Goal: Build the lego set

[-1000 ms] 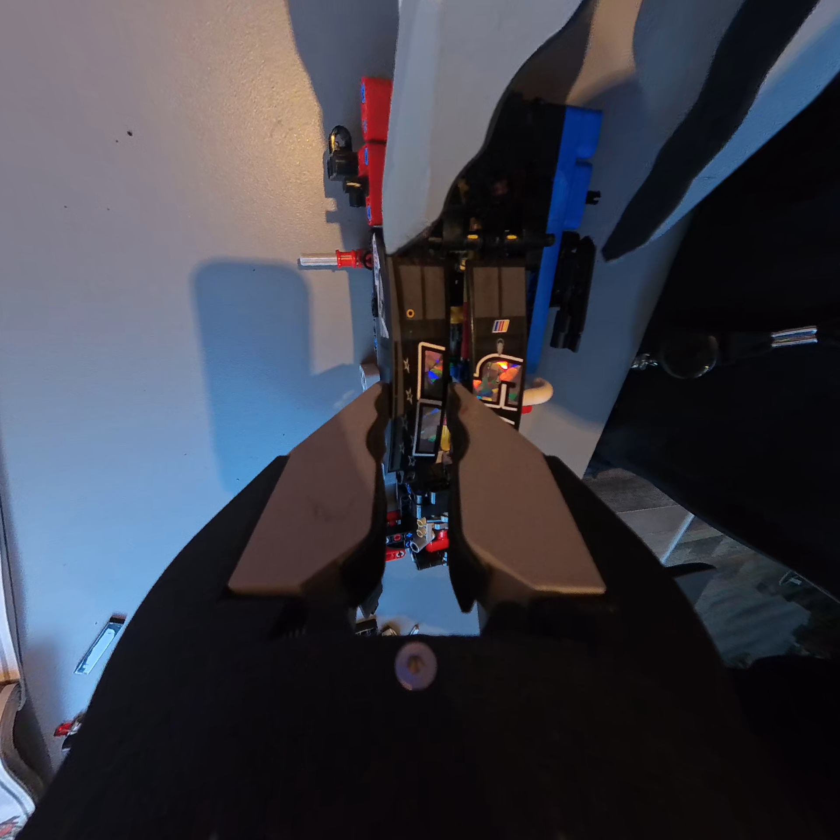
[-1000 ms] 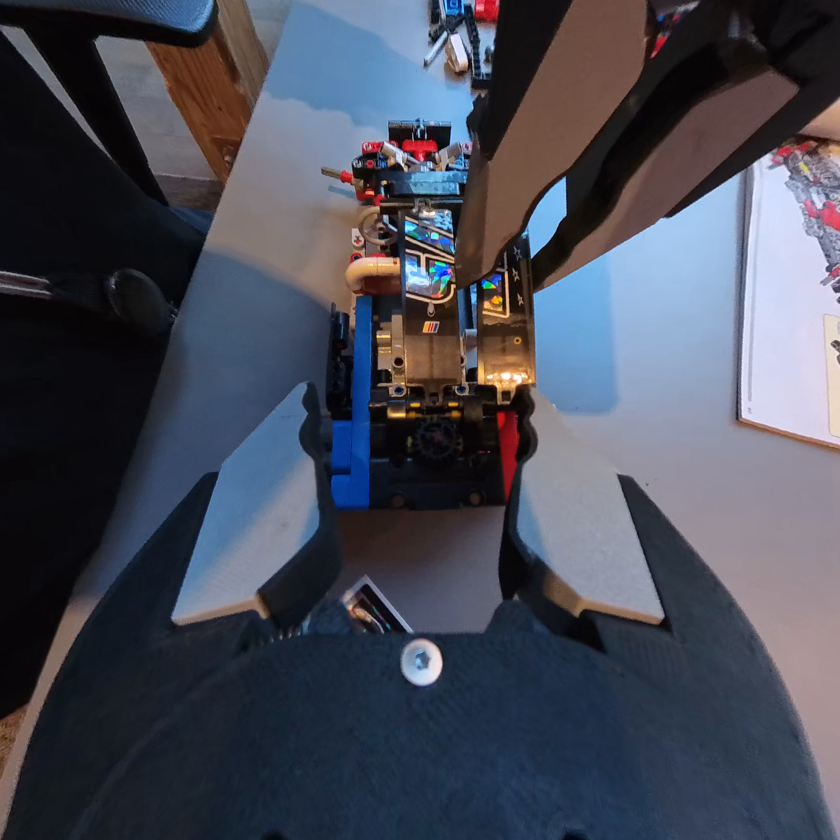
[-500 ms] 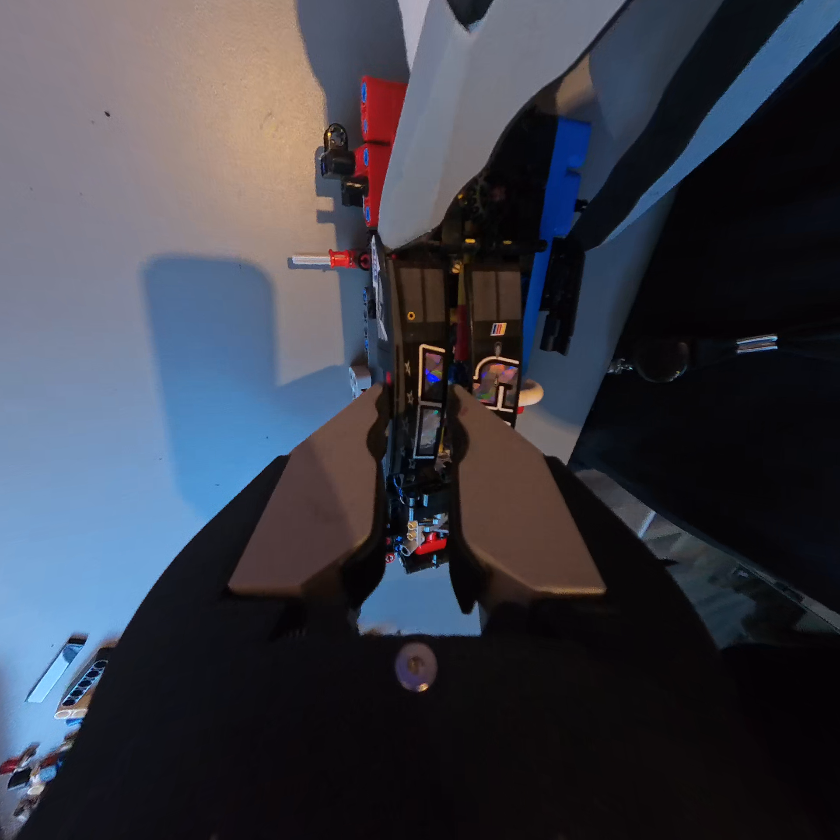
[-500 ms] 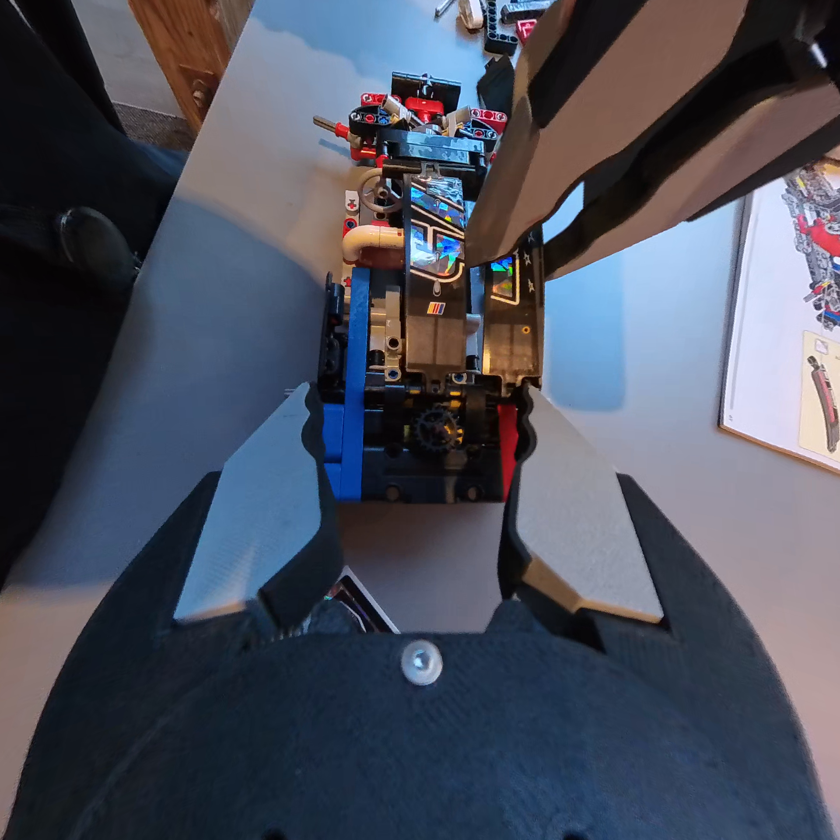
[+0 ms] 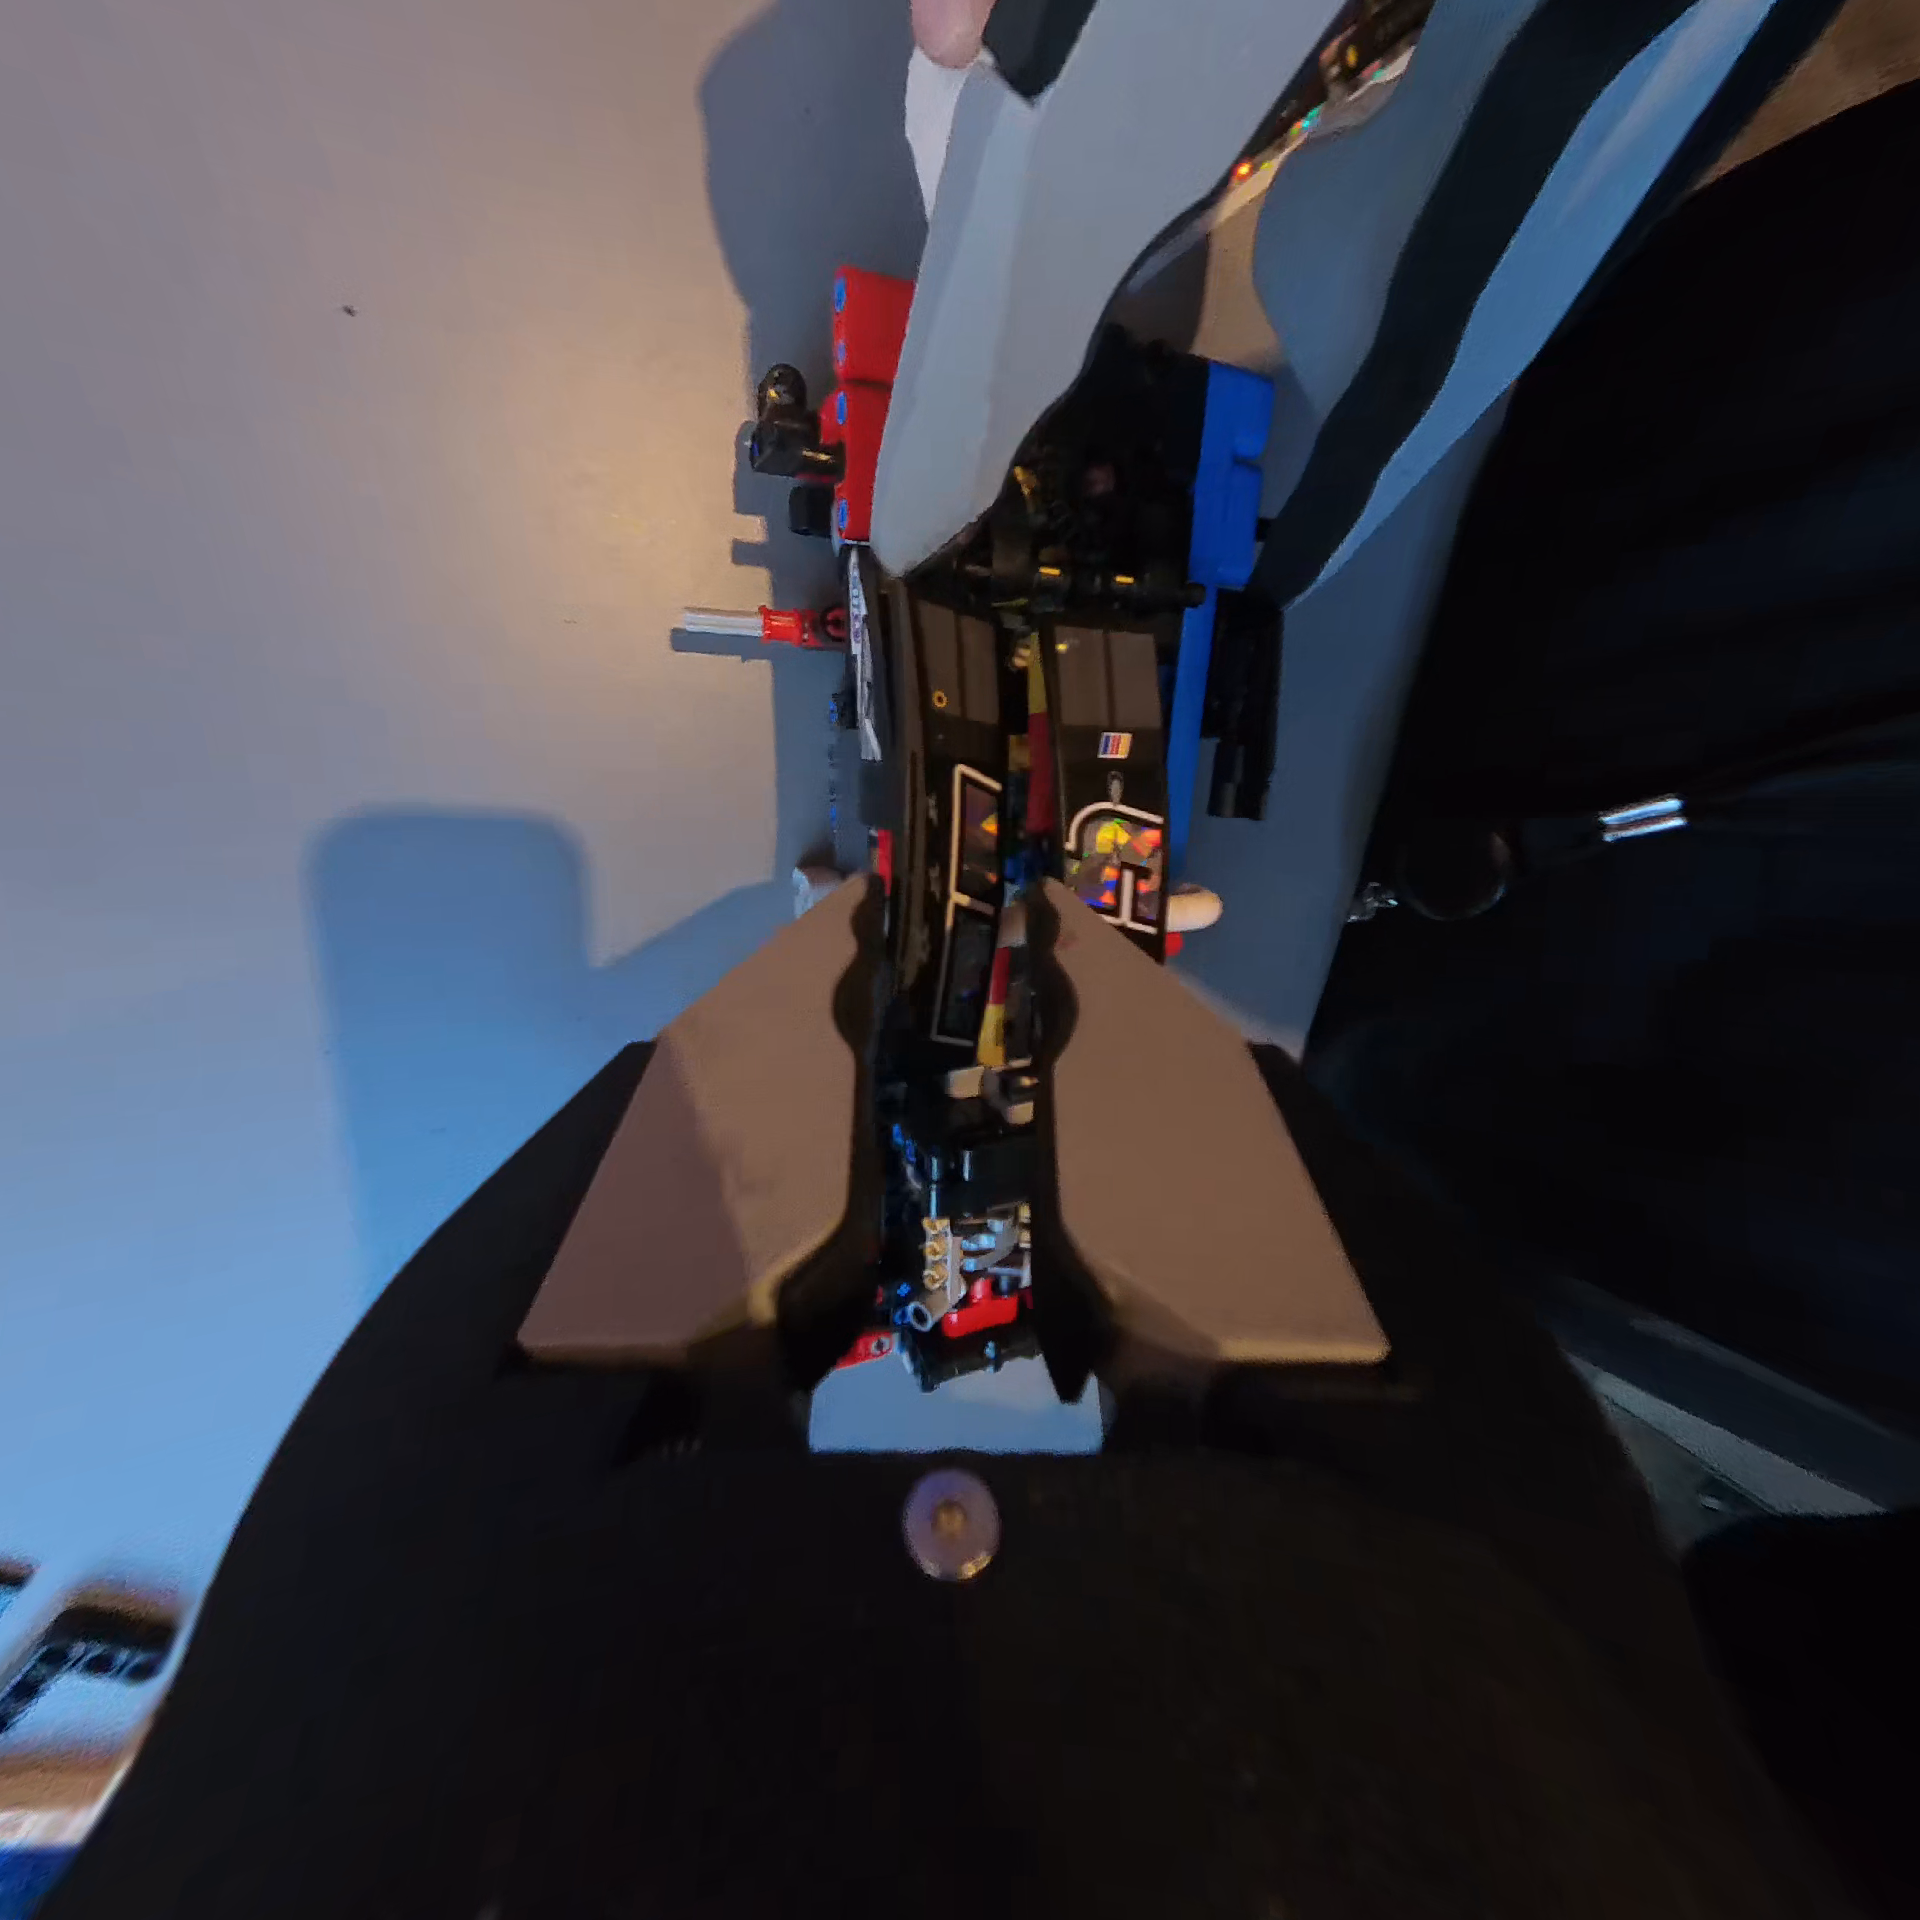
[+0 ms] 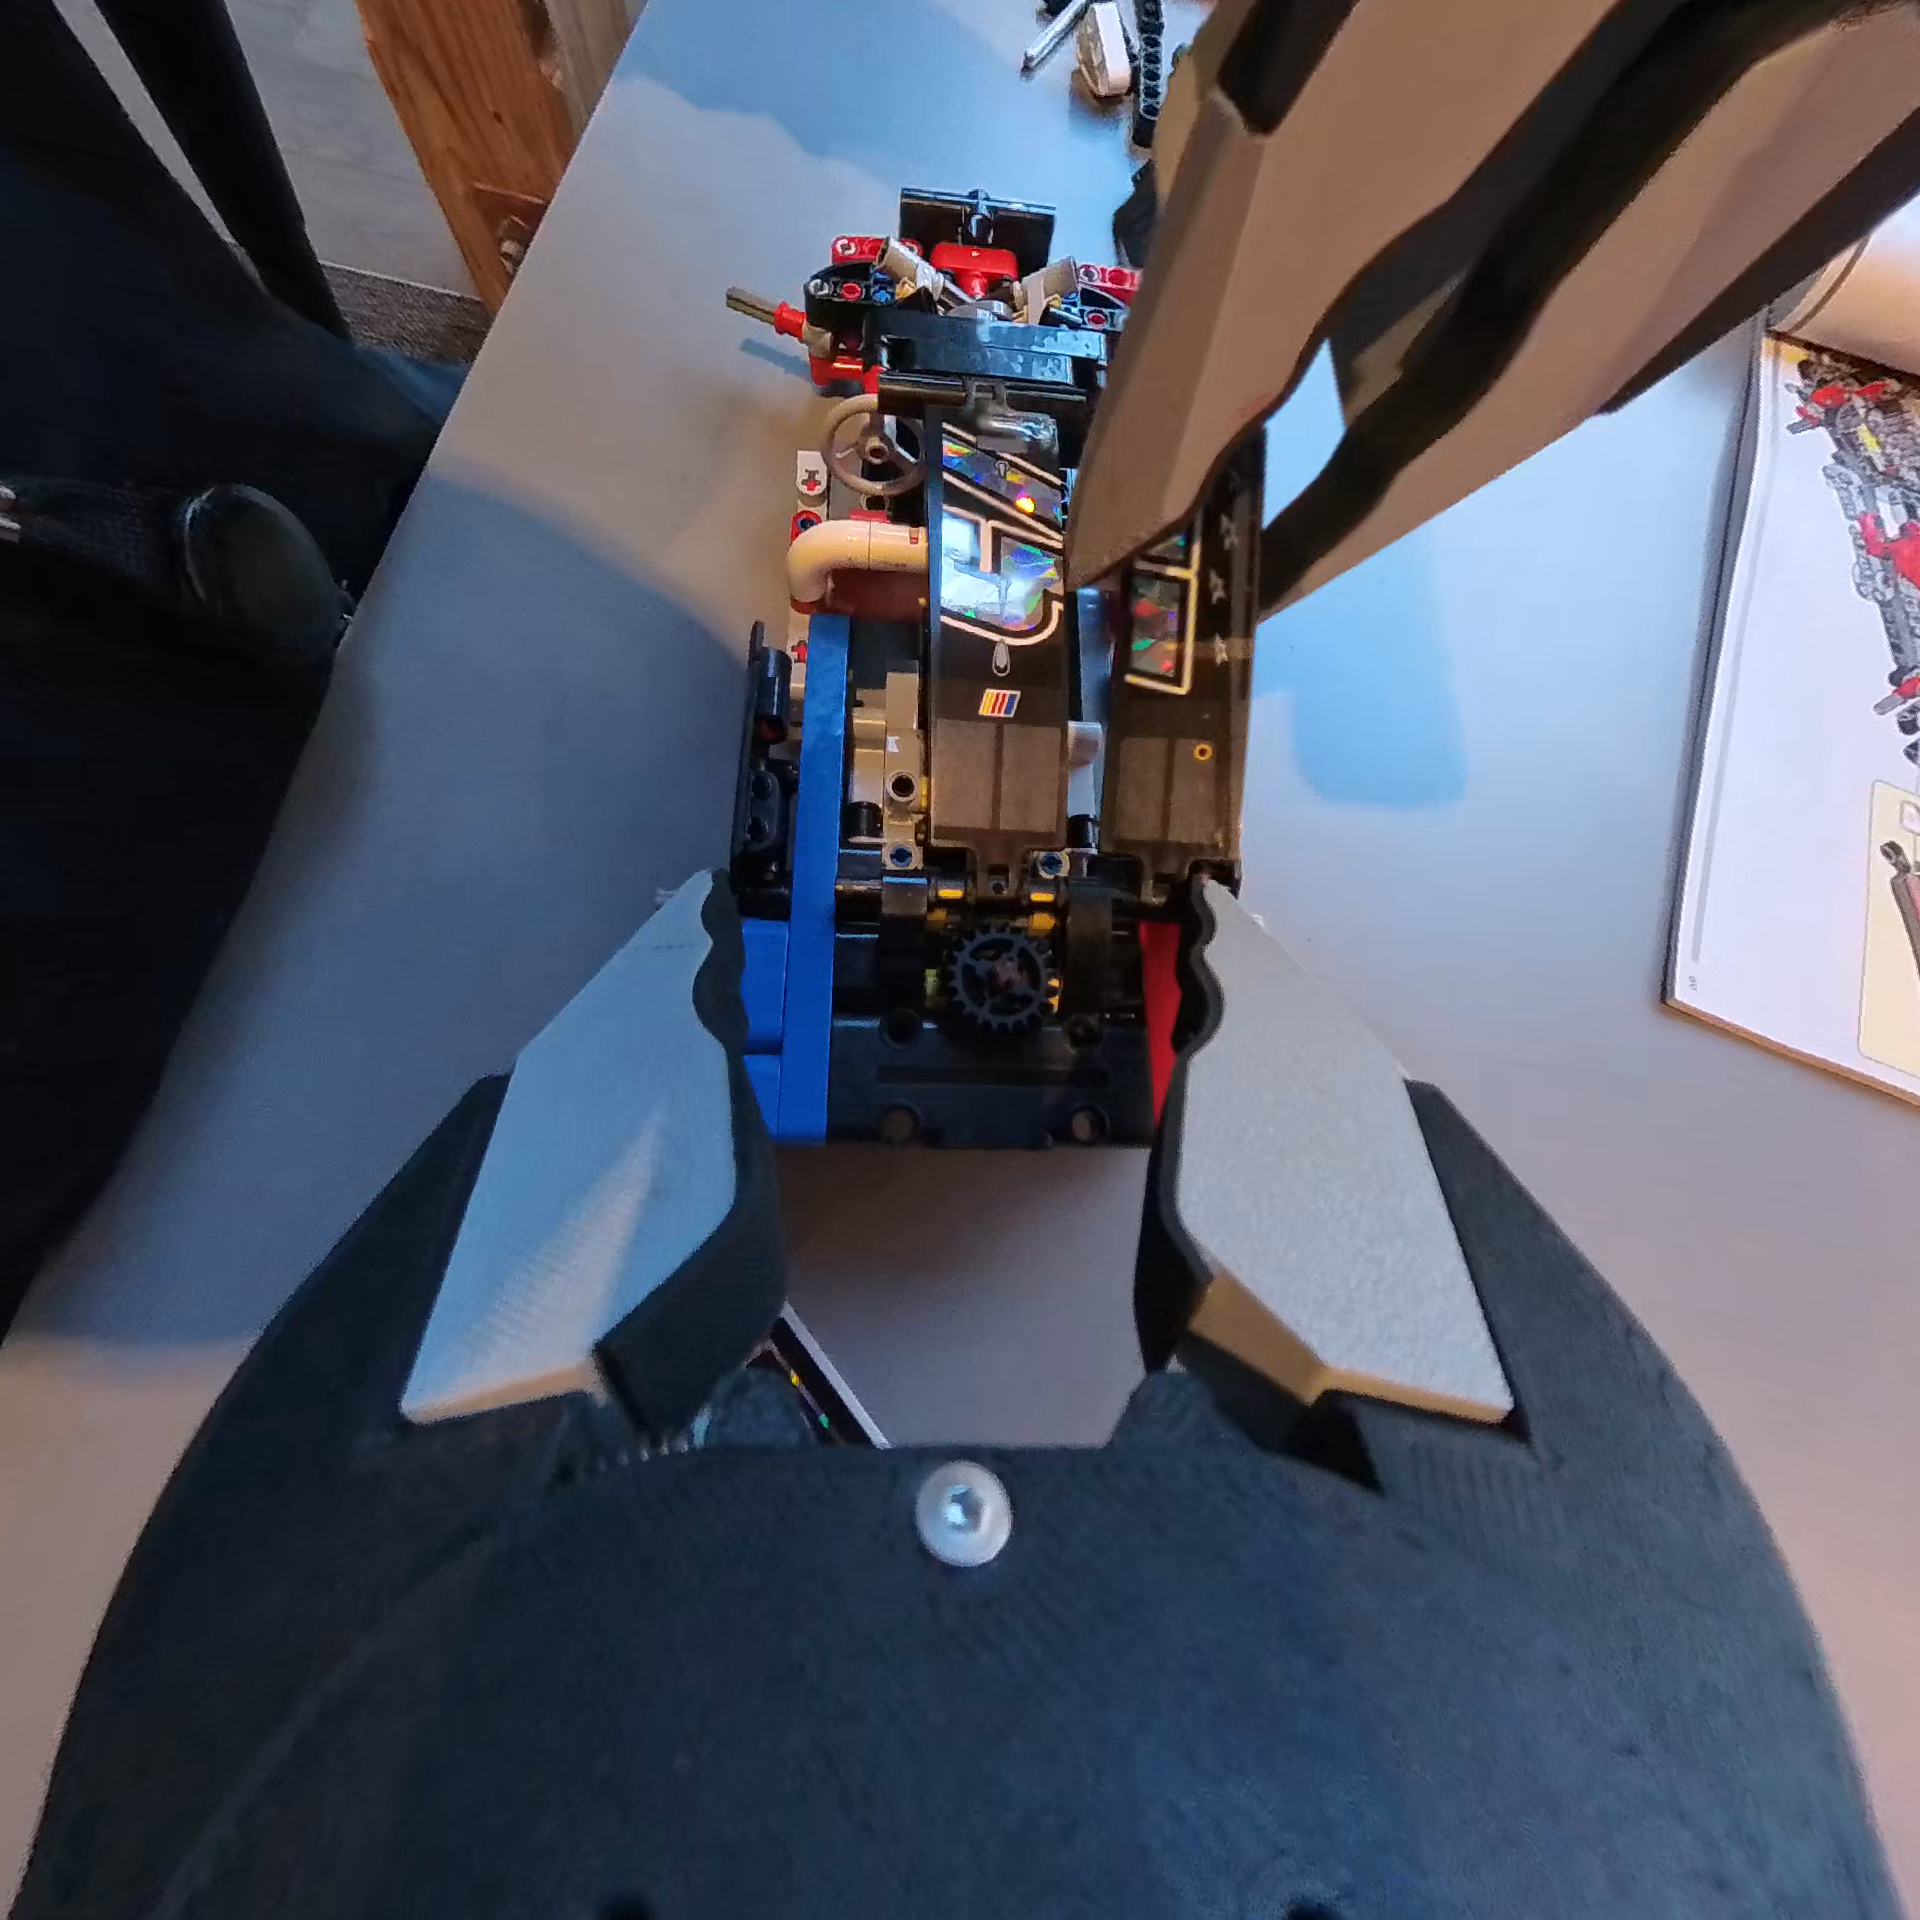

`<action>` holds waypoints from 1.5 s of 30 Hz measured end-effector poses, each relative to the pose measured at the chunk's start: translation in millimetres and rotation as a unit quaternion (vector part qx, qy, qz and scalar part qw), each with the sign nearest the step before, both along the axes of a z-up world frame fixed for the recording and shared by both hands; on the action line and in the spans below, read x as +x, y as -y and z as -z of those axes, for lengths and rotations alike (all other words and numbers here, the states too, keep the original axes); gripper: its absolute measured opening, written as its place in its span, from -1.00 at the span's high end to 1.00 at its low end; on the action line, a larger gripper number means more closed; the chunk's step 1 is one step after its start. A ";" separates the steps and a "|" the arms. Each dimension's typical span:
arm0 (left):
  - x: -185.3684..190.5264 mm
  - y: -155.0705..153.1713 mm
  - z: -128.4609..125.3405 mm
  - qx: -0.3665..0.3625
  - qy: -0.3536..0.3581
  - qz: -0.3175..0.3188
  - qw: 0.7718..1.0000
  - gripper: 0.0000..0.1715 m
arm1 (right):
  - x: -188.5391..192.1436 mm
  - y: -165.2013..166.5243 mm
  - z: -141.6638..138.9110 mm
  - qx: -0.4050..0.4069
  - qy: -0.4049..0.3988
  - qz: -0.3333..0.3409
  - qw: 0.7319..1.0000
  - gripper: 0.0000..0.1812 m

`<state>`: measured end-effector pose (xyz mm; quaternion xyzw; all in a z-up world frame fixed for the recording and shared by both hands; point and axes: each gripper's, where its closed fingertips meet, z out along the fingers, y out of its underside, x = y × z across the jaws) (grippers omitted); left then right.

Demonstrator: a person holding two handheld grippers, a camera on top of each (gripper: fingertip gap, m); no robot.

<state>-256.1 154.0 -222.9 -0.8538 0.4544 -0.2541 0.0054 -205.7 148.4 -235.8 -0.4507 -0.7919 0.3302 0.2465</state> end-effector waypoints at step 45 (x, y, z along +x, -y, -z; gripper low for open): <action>-13.8 0.5 -15.8 0.273 -0.056 0.093 0.956 0.74 | -3.5 4.2 0.4 0.001 -0.021 -0.027 0.999 0.10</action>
